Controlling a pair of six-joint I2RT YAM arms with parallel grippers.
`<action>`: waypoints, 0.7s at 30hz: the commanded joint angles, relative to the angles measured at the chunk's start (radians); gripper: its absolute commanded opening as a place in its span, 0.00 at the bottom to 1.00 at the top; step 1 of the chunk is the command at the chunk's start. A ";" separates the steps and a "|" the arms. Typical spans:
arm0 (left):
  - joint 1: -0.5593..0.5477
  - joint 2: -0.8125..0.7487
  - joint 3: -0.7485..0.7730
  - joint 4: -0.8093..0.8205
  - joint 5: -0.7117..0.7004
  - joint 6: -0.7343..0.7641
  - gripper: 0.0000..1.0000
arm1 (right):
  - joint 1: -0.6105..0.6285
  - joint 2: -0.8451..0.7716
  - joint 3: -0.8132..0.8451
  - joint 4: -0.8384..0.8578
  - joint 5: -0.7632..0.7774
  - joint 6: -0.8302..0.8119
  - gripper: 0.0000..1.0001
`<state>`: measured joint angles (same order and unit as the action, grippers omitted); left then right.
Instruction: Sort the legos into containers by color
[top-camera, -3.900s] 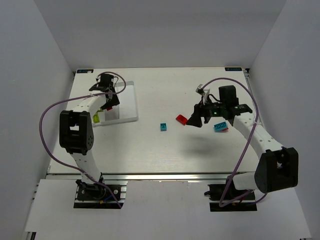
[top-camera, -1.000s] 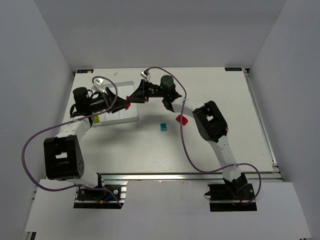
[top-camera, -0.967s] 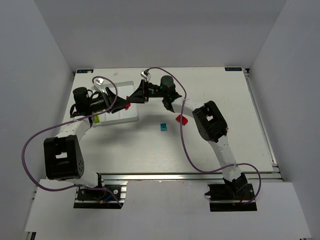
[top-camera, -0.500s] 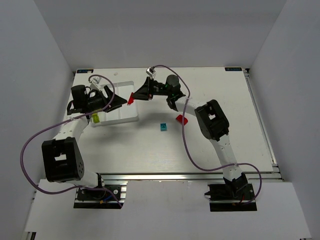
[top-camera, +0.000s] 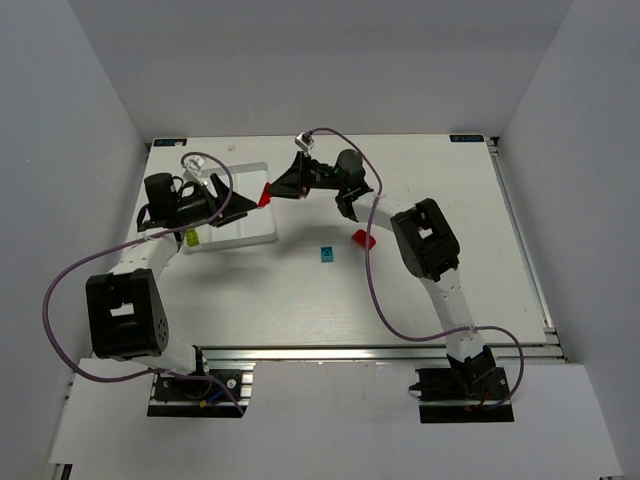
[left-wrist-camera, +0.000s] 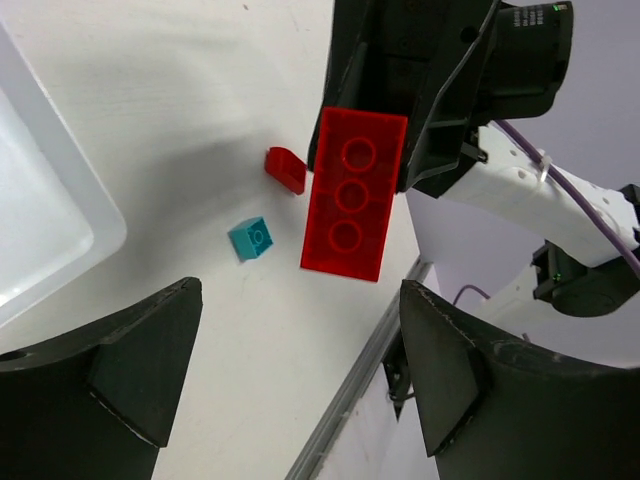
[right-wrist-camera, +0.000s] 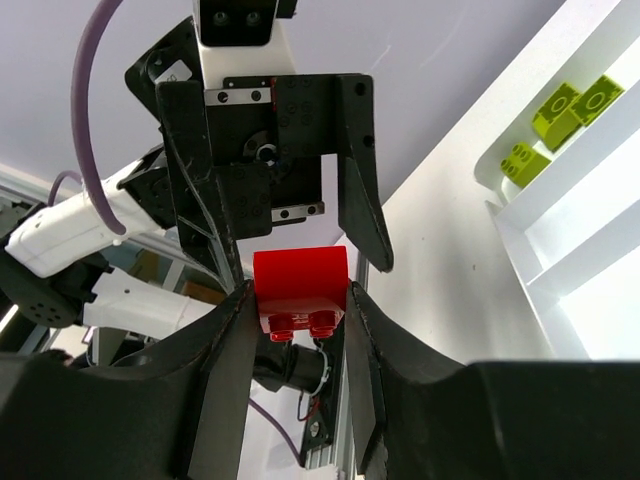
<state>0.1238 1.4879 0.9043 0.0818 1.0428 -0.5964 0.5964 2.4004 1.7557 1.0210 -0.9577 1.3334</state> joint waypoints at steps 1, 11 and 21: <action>-0.013 -0.005 -0.008 0.090 0.085 -0.032 0.90 | 0.011 -0.012 0.001 0.067 -0.023 0.006 0.00; -0.023 0.026 -0.028 0.173 0.152 -0.095 0.76 | 0.057 -0.009 0.022 0.027 -0.016 -0.019 0.00; -0.023 0.044 -0.038 0.191 0.164 -0.111 0.29 | 0.055 -0.017 0.015 0.019 -0.016 -0.023 0.00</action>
<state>0.1070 1.5246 0.8753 0.2401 1.1797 -0.6991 0.6540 2.4004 1.7557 1.0046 -0.9718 1.3247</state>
